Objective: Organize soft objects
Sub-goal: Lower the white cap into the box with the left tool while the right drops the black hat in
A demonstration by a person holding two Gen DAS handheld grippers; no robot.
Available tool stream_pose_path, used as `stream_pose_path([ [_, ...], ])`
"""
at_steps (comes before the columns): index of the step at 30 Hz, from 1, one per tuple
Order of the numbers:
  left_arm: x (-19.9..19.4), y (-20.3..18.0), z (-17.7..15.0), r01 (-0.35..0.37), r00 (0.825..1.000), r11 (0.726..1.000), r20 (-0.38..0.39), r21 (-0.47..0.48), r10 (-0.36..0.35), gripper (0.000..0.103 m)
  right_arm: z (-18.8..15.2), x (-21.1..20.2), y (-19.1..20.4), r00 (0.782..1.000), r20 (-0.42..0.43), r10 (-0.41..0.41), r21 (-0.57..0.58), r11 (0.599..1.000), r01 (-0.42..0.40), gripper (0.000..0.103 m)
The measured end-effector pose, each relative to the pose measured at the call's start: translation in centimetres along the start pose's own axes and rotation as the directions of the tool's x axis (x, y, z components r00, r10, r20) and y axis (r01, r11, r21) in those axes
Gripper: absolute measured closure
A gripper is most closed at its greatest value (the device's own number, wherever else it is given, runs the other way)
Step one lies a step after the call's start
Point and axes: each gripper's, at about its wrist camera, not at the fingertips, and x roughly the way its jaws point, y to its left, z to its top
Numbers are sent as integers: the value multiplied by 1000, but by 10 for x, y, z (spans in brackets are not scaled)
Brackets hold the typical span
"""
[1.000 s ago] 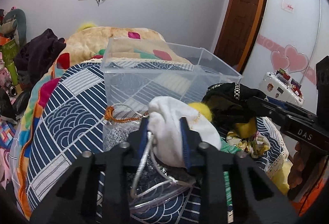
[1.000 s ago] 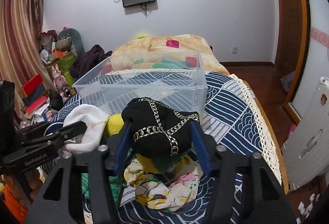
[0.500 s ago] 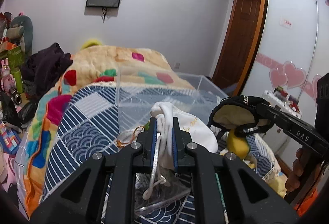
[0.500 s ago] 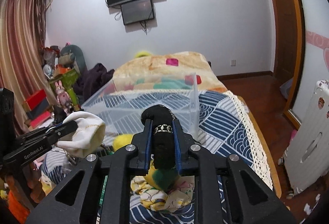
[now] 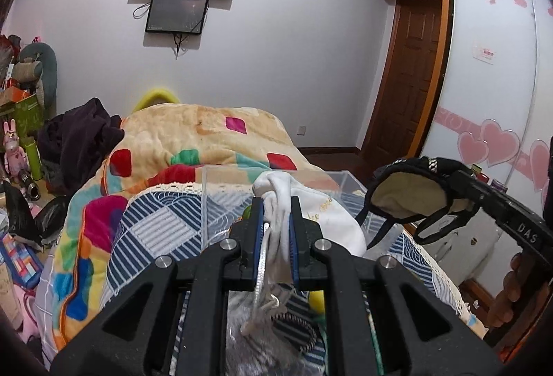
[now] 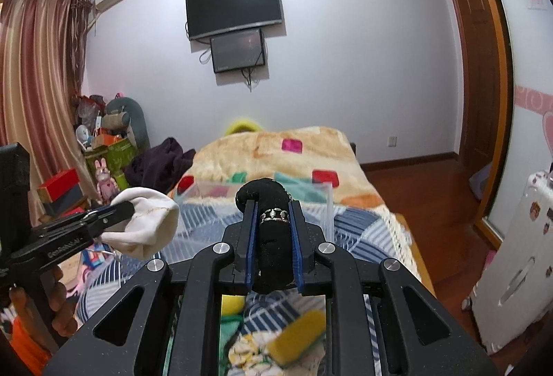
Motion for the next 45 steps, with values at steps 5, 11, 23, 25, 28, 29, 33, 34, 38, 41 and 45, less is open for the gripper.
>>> stream_pose_path([
  [5, 27, 5, 13, -31, 999, 1000, -33, -1, 31, 91, 15, 17, 3, 1000, 17, -19, -23, 1000, 20, 88],
  [11, 60, 12, 19, -63, 994, 998, -94, 11, 64, 91, 15, 48, 7, 998, -33, -45, -47, 998, 44, 88],
  [23, 130, 9, 11, -74, 953, 993, -287, 97, 99, 91, -11, 107, 10, 954, -300, -33, -147, 989, -12, 88],
  [25, 137, 7, 9, -64, 943, 993, -319, 104, 94, 91, -13, 113, 11, 942, -334, -41, -164, 986, -15, 88],
  [28, 143, 3, 3, -42, 932, 992, -354, 119, 82, 91, -16, 116, 12, 927, -373, -45, -177, 984, -23, 87],
  [29, 144, 1, 1, -39, 928, 992, -364, 123, 82, 91, -16, 117, 11, 922, -384, -43, -176, 984, -28, 85],
  [33, 145, 0, -4, -25, 917, 993, -392, 119, 70, 87, -20, 119, 11, 904, -426, -33, -176, 983, -47, 84],
  [34, 145, 0, -4, -22, 916, 993, -395, 116, 67, 84, -22, 117, 12, 902, -431, -37, -183, 982, -47, 83],
  [38, 136, 0, -3, -13, 921, 994, -387, 109, 54, 68, -22, 117, 15, 898, -440, -29, -185, 981, -59, 74],
  [41, 124, -3, -1, -15, 931, 992, -361, 127, 61, 55, -21, 110, 14, 907, -421, -23, -183, 981, -59, 60],
  [45, 102, -4, 3, -18, 947, 991, -316, 132, 59, 48, -14, 95, 12, 926, -377, -11, -170, 984, -58, 52],
])
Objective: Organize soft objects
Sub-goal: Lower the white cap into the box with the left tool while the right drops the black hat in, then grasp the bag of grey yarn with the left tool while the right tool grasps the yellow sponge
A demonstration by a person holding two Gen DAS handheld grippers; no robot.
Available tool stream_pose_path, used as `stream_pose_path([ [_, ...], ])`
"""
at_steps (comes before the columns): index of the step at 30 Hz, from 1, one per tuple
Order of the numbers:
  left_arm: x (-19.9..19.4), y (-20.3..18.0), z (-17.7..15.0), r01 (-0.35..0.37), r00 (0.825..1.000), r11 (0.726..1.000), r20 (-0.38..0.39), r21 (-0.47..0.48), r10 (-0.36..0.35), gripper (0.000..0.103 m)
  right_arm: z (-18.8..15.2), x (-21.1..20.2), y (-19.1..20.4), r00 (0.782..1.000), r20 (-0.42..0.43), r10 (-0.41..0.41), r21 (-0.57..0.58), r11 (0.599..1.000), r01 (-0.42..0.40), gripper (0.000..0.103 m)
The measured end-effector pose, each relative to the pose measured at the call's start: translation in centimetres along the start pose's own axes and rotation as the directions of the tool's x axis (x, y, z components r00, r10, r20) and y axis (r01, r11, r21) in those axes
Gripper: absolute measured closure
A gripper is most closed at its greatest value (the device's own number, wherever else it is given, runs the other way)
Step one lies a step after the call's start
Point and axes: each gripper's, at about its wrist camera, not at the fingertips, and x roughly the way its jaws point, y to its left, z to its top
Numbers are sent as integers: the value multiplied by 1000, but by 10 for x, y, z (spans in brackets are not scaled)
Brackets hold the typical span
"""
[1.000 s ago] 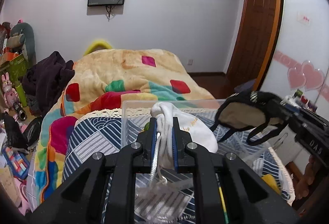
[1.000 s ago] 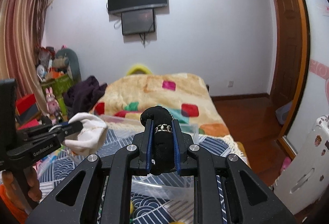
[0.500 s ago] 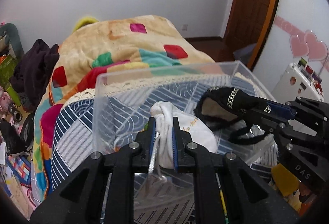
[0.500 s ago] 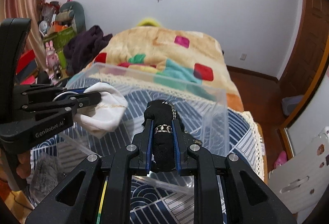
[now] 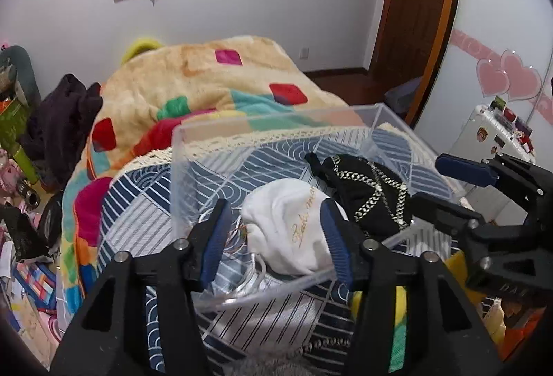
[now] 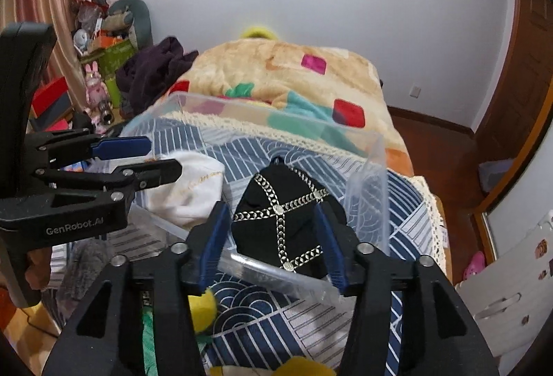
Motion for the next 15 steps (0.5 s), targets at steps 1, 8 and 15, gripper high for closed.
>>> stream_pose_path([
  [1, -5, 1, 0, 1, 1000, 1000, 12, -3, -1, 46, 0, -5, -1, 1000, 15, -1, 4, 1000, 1, 50],
  [8, -54, -3, -13, -47, 988, 999, 145, 8, 45, 24, -3, -43, -3, 990, 136, -37, 31, 999, 33, 31],
  [15, -72, -3, -44, -74, 983, 997, 167, -7, 74, 10, -25, -61, -6, 981, 178, -70, 68, 996, 59, 20],
])
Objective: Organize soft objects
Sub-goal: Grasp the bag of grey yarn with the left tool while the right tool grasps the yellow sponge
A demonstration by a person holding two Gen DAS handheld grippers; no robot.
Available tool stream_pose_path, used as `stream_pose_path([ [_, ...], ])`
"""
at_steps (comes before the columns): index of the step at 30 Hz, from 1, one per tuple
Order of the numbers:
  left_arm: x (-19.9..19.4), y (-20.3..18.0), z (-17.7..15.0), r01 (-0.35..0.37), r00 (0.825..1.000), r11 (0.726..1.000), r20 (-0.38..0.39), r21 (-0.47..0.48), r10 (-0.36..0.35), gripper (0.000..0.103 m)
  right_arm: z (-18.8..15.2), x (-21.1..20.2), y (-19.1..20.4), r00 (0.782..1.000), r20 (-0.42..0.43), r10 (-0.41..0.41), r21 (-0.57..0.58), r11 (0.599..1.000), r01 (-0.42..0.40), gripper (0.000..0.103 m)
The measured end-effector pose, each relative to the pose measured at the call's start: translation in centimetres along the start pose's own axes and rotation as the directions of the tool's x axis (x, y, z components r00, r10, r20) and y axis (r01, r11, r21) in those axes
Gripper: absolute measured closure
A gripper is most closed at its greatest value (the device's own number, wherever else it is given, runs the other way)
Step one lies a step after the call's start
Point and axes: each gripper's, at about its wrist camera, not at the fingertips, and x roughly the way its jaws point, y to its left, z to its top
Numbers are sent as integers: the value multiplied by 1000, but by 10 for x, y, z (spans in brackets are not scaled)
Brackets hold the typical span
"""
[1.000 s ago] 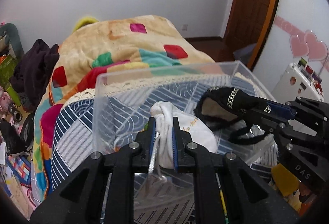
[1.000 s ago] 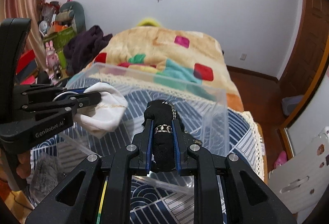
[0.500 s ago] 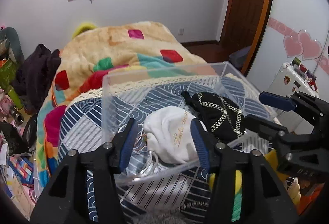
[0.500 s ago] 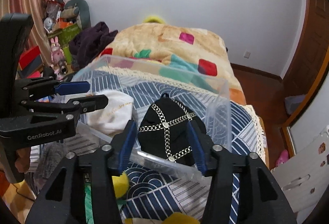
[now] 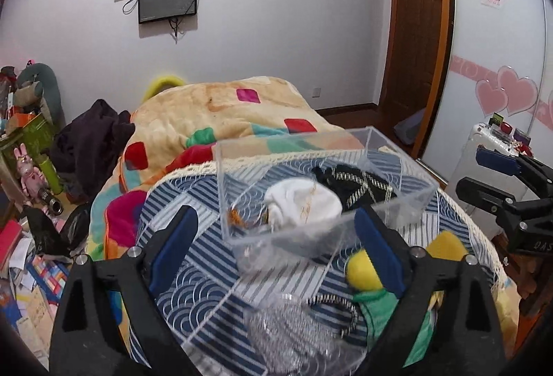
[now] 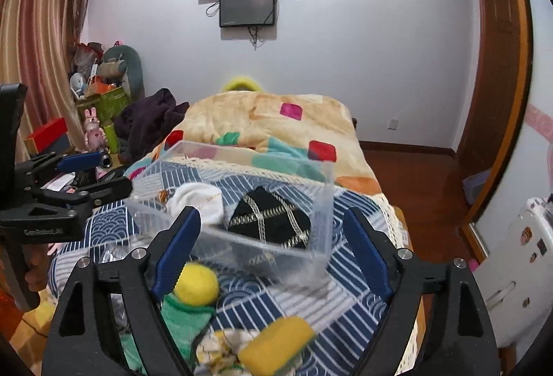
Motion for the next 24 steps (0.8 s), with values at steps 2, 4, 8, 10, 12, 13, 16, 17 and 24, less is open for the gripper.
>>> stream_pose_path([
  [2, -2, 2, -10, 1, 1000, 1000, -15, -9, -2, 9, -9, 2, -1, 1000, -15, -13, 3, 1000, 13, 20],
  [4, -1, 3, -19, -1, 999, 1000, -32, -12, 0, 9, -18, 3, -2, 999, -37, -18, 11, 1000, 18, 20],
  [8, -2, 4, -42, -27, 998, 1000, -62, 1, 27, 9, -40, 10, -4, 995, -98, -7, 39, 999, 11, 20],
  [10, -1, 6, -51, -27, 997, 1000, -79, -3, 27, 9, -53, 9, -4, 992, -127, -3, 41, 999, 9, 20],
  [12, 1, 7, -63, -25, 994, 1000, -103, -6, 24, 9, -64, 10, -3, 989, -147, -16, 40, 999, 22, 20],
  [13, 2, 7, -67, -23, 993, 1000, -112, -6, 22, 9, -69, 10, -4, 988, -153, -22, 40, 999, 28, 20],
  [16, 7, 5, -79, -15, 990, 1000, -142, 1, 15, 9, -75, 6, -4, 988, -141, -60, 37, 997, 66, 20],
  [17, 8, 4, -82, -14, 988, 1000, -151, 1, 13, 9, -76, 5, -4, 988, -139, -63, 34, 997, 68, 21],
  [24, 8, 1, -96, 25, 988, 1000, -150, -12, -26, 30, -78, 6, -4, 987, -147, -57, 59, 996, 66, 48],
])
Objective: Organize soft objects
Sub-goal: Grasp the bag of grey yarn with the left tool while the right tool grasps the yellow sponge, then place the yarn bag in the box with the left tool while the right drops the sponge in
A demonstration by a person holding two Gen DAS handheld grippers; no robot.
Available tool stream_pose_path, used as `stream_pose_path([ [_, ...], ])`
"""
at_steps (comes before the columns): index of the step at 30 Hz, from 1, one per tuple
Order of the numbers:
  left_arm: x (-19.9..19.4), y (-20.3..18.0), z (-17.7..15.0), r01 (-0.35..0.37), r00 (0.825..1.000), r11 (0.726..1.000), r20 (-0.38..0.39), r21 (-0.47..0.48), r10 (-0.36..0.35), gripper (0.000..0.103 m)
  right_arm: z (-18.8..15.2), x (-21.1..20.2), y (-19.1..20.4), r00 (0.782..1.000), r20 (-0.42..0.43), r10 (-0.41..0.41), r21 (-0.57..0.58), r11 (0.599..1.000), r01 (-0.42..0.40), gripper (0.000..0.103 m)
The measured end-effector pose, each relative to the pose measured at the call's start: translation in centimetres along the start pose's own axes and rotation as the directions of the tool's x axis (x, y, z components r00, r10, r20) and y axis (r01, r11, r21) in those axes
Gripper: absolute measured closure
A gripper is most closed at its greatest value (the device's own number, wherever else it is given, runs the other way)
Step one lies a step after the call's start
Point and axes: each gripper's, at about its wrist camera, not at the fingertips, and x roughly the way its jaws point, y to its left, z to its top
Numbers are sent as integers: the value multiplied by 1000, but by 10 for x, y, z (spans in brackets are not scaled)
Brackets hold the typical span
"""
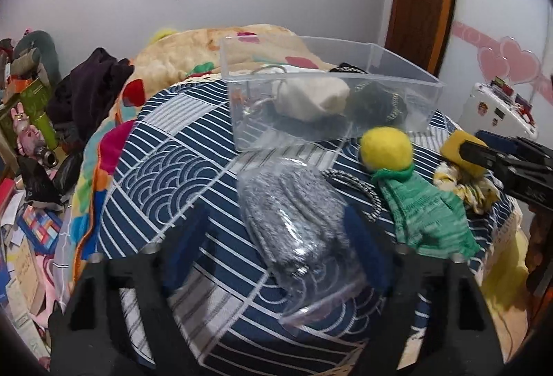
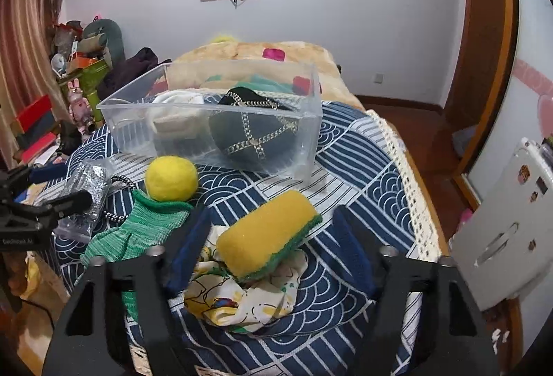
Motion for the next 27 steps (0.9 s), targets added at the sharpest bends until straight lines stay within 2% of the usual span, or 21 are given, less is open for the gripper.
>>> stream_pose_path([
  [2, 0, -3, -2, 22, 1000, 1000, 0, 0, -22, 41, -1, 2, 0, 1000, -6, -7, -5, 1000, 7, 57],
  [3, 1, -4, -3, 35, 999, 999, -3, 3, -34, 50, -1, 3, 1, 1000, -11, -1, -5, 1000, 1, 60],
  [4, 0, -6, -4, 42, 999, 999, -4, 6, -42, 55, -1, 3, 1, 1000, -9, -4, -5, 1000, 4, 62],
  [7, -3, -8, -4, 40, 999, 999, 11, 8, -40, 66, -1, 0, 2, 1000, 3, -10, -9, 1000, 10, 67],
  [10, -7, -5, -6, 30, 999, 999, 20, -30, -29, 72, 1, -5, 0, 1000, 19, 2, 3, 1000, -2, 69],
  [18, -24, 0, 0, 20, 998, 998, 66, -61, -16, 77, 12, -21, 2, 996, 87, 21, 18, 1000, -23, 70],
  [27, -55, 1, 33, 18, 982, 999, 187, -49, -9, 77, 36, -38, 7, 981, 191, 39, 15, 999, -43, 70],
])
